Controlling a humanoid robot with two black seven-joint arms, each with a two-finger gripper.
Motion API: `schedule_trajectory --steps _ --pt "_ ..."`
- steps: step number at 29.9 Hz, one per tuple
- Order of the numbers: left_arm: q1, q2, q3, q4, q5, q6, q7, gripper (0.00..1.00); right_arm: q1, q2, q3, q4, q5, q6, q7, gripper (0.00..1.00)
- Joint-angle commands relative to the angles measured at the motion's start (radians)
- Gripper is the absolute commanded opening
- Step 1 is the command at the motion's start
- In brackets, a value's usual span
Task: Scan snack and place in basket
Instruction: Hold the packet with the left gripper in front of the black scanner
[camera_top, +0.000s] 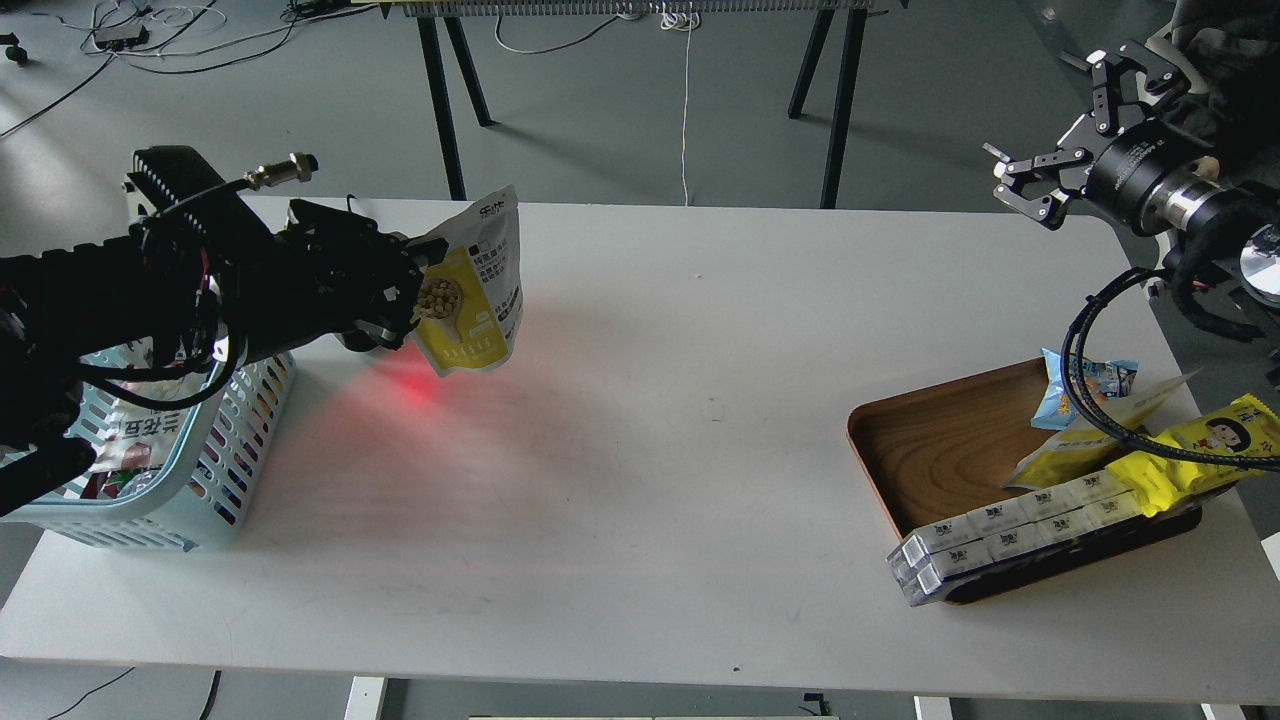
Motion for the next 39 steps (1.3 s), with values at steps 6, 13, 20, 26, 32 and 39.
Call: schedule_trajectory --steps 6,13,20,26,32,39 --pt "0.005 0.001 0.008 0.000 0.000 -0.008 0.032 0.00 -0.002 0.000 0.000 0.000 0.000 -0.001 0.000 0.97" --pt "0.007 -0.013 0.011 0.000 0.000 0.003 0.056 0.00 -0.005 0.000 0.000 -0.002 -0.002 -0.001 0.000 0.97" --pt "0.014 -0.062 0.008 0.000 -0.020 0.055 0.066 0.00 -0.006 0.002 0.000 -0.002 -0.003 -0.001 0.000 0.97" --pt "0.052 -0.069 0.006 0.015 -0.037 0.107 0.082 0.00 -0.008 0.000 -0.002 -0.003 -0.003 -0.001 0.000 0.97" --pt "0.097 -0.068 0.002 0.023 -0.040 0.166 0.082 0.00 -0.011 0.000 -0.005 -0.003 -0.003 0.001 0.000 0.97" --pt "0.128 -0.068 0.002 0.029 -0.060 0.258 0.081 0.00 -0.011 0.000 -0.005 -0.003 -0.005 -0.001 0.000 0.97"
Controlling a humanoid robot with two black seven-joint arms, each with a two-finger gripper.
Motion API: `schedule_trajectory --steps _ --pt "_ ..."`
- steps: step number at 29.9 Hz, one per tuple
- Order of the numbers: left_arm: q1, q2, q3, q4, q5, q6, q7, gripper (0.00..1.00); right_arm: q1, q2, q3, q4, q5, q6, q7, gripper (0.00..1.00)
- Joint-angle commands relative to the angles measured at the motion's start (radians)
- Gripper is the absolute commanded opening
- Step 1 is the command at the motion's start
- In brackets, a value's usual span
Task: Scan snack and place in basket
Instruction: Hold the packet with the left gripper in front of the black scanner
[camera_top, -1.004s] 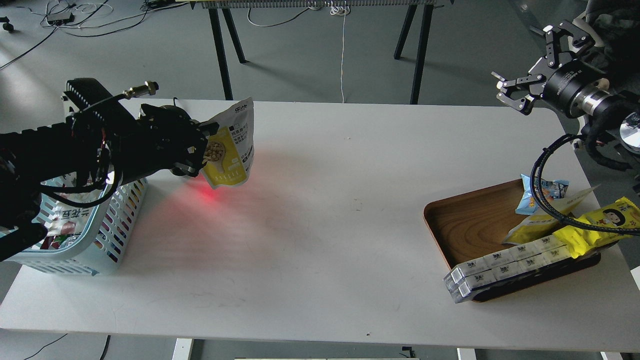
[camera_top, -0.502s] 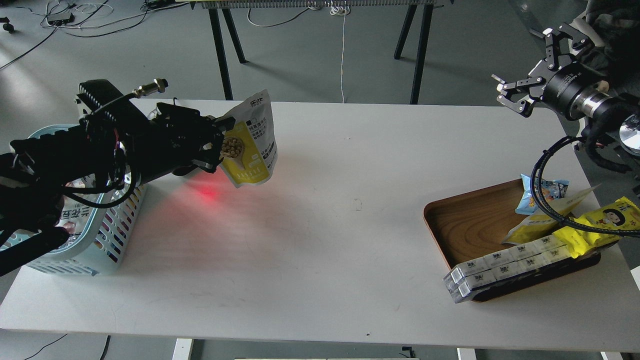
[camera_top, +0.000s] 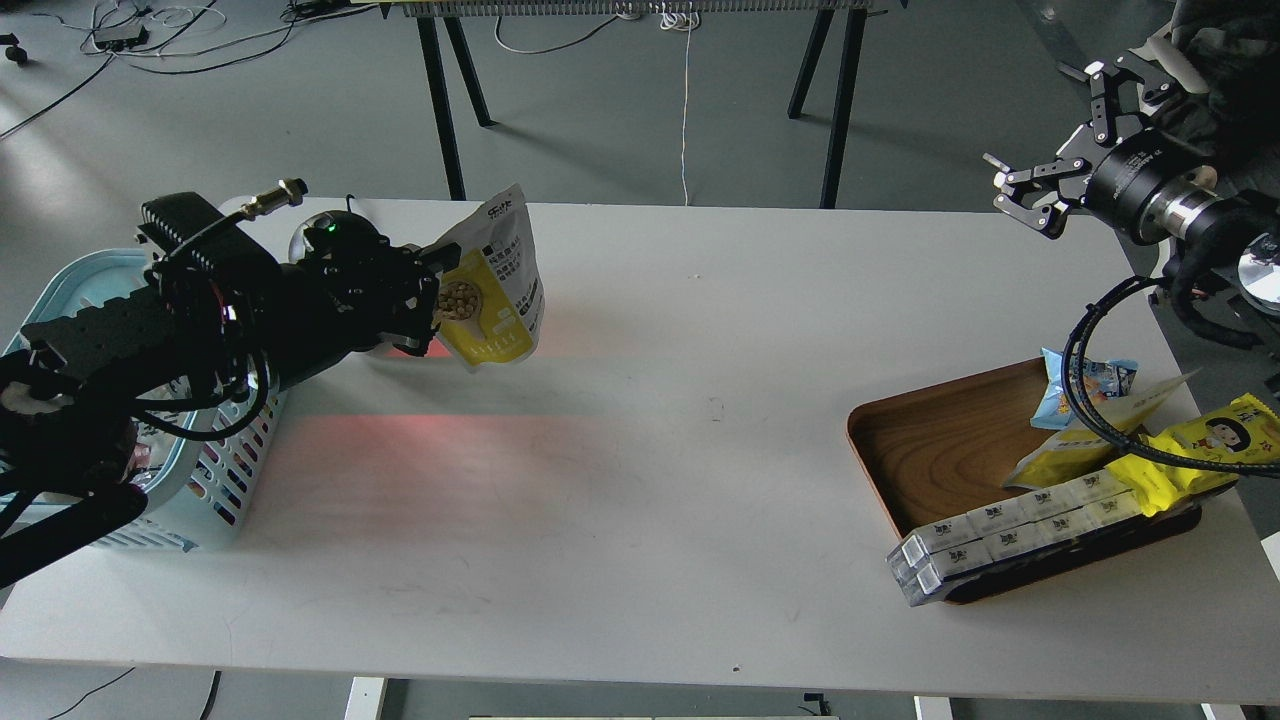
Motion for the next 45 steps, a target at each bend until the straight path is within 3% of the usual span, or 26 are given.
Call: schedule_trajectory --steps 1,5,24,45 --pt "0.016 -0.001 0.000 0.001 -0.007 0.043 -0.002 0.00 0.000 0.000 0.000 0.000 0.000 0.000 0.000 0.97" --pt "0.031 0.004 0.000 0.002 -0.007 0.083 -0.005 0.00 0.000 0.000 0.000 0.002 0.000 0.000 0.000 0.97" --pt "0.042 0.063 0.009 0.036 0.027 0.089 -0.014 0.00 -0.003 0.000 0.000 0.000 0.000 0.000 0.000 0.97" --pt "0.028 0.139 0.009 0.033 0.156 -0.049 -0.077 0.00 -0.003 0.002 0.000 0.000 0.000 0.000 0.002 0.97"
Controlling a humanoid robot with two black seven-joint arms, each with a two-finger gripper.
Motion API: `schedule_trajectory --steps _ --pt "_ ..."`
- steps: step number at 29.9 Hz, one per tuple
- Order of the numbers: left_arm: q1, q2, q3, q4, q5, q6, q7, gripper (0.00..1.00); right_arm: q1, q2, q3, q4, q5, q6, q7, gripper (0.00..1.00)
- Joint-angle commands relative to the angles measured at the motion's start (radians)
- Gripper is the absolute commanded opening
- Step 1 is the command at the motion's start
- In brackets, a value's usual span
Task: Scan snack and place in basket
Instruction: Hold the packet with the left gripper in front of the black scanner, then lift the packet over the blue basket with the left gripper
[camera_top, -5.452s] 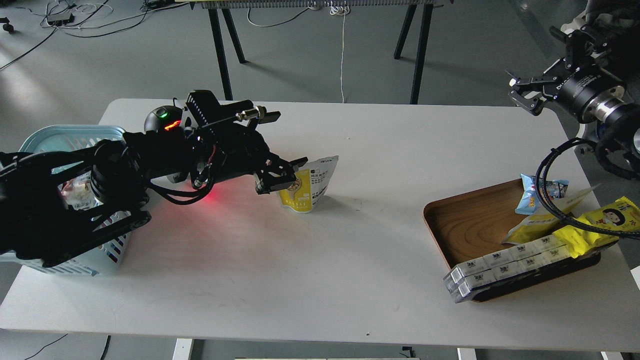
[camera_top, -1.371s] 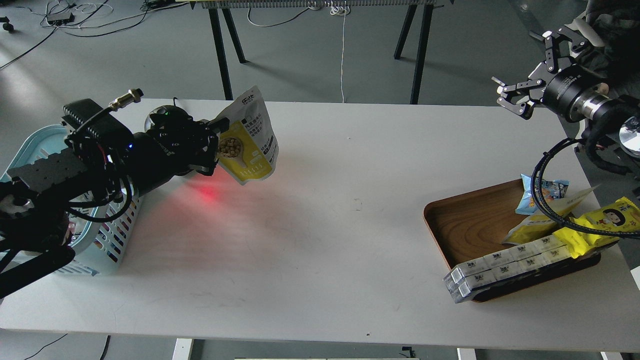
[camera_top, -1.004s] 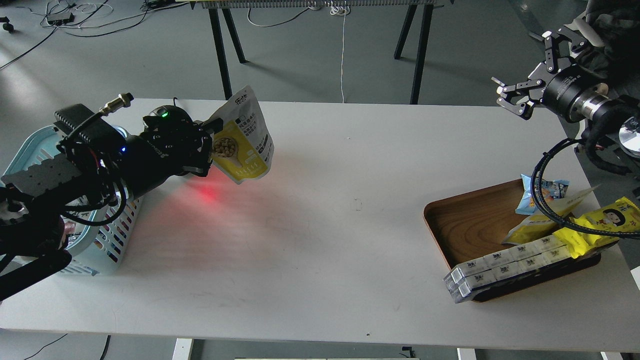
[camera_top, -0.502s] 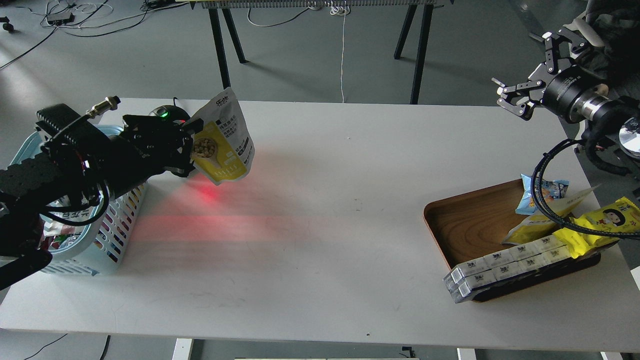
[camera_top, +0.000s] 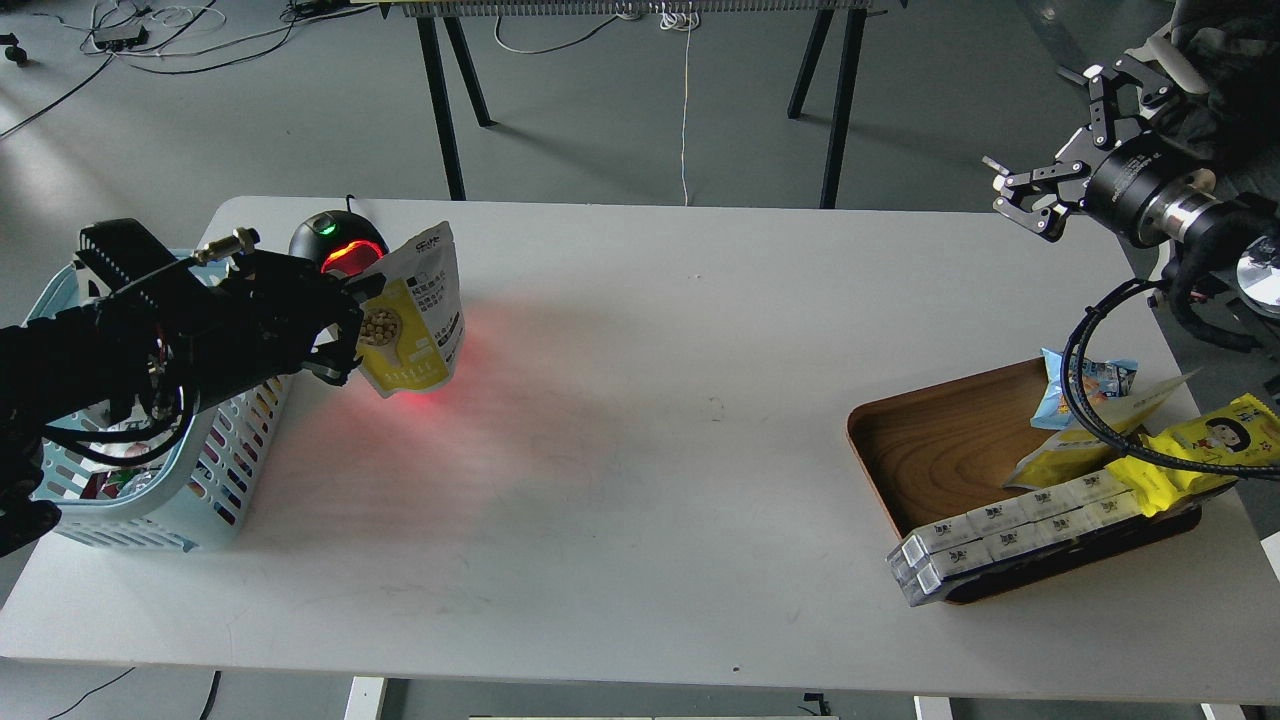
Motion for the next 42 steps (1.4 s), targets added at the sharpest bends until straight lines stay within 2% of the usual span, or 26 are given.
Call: schedule_trajectory --steps 1,4,13,17,27,35,42 --pt "-0.007 0.009 -0.003 -0.001 0.003 -0.018 -0.005 0.00 0.000 0.000 0.000 -0.001 0.000 0.001 0.000 0.97" --pt "-0.030 0.013 -0.003 -0.004 0.003 -0.032 -0.019 0.00 0.000 0.000 0.000 -0.001 0.000 0.001 0.000 0.97" --pt "-0.087 0.014 -0.005 -0.014 0.003 -0.058 -0.025 0.00 0.000 0.003 0.000 -0.001 0.000 0.001 0.000 0.97" --pt "-0.153 0.052 -0.005 -0.014 0.003 -0.080 -0.066 0.00 0.000 0.003 0.000 -0.002 0.000 0.001 0.000 0.97" --pt "-0.242 0.269 -0.020 0.011 -0.045 -0.083 -0.198 0.00 0.001 0.019 0.000 -0.007 0.000 0.001 0.000 0.97" --pt "-0.242 0.411 -0.017 0.086 -0.182 -0.058 -0.218 0.00 0.000 0.019 0.000 -0.006 0.000 0.001 0.000 0.97" --pt "-0.237 0.459 0.020 0.155 -0.279 -0.037 -0.232 0.00 0.001 0.028 0.000 -0.007 0.000 0.001 0.000 0.97"
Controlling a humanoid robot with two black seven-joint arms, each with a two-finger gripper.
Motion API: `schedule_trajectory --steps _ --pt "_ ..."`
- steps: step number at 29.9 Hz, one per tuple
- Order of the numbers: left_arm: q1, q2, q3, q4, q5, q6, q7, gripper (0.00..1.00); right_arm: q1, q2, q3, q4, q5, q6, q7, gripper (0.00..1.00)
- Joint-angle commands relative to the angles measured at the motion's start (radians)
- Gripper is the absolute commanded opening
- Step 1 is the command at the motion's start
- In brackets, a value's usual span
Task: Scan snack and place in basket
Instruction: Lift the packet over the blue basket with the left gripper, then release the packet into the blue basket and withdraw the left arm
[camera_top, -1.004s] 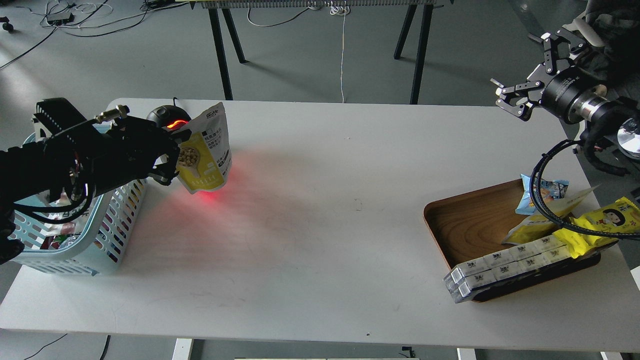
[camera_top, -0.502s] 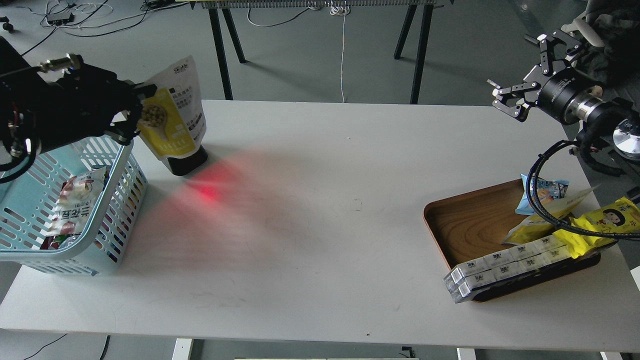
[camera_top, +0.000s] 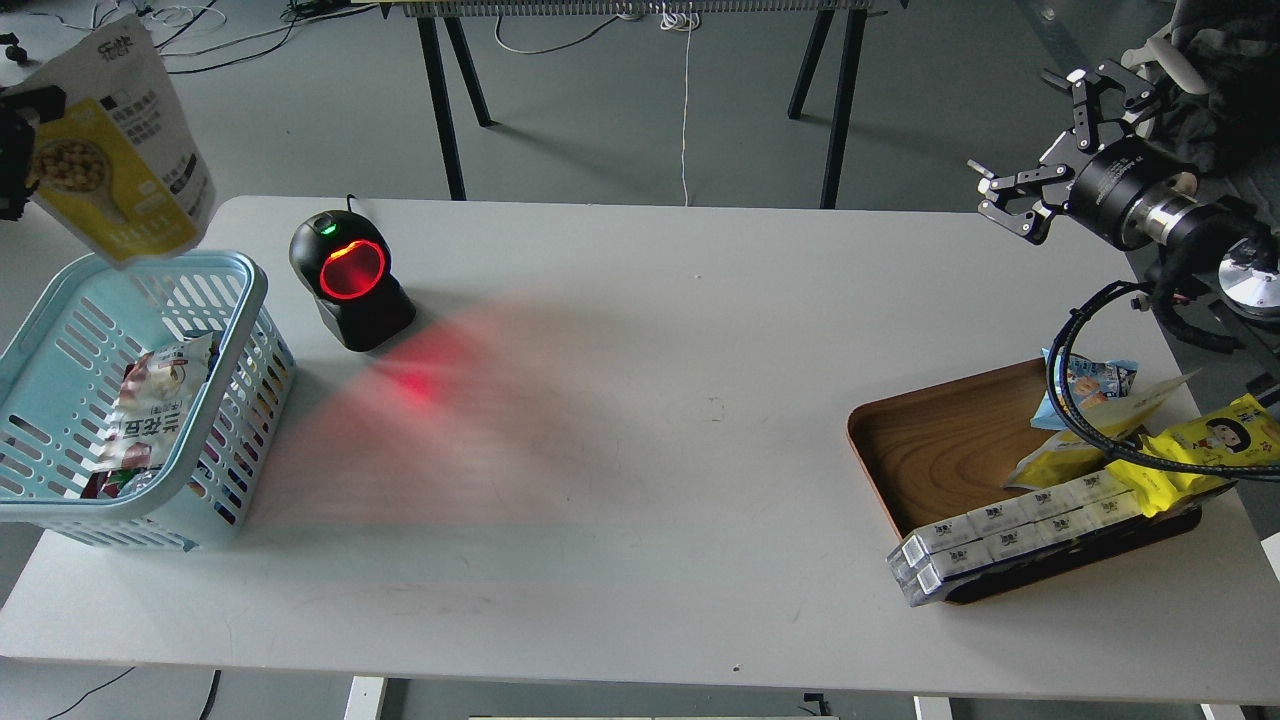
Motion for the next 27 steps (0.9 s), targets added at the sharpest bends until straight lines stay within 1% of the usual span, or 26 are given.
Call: schedule_trajectory --steps 1,5,13,21,27 --pt "0.004 0.017 0.038 0.038 -0.039 0.014 -0.003 0.00 0.000 0.001 0.000 -0.001 0.000 -0.001 0.000 0.97" --pt "0.004 0.037 0.118 0.058 -0.068 0.055 -0.006 0.00 0.000 0.001 0.000 -0.003 0.000 -0.001 0.000 0.97" --pt "0.004 0.052 0.300 0.083 -0.082 0.187 -0.009 0.00 0.000 0.001 0.000 -0.004 0.000 0.000 0.000 0.97" --pt "0.005 0.047 0.530 0.107 -0.083 0.366 -0.005 0.00 0.000 0.001 0.000 -0.004 0.000 0.000 0.000 0.97" --pt "0.011 0.041 0.610 0.107 -0.098 0.443 0.000 0.00 0.000 0.004 0.000 -0.003 0.000 -0.001 0.000 0.97"
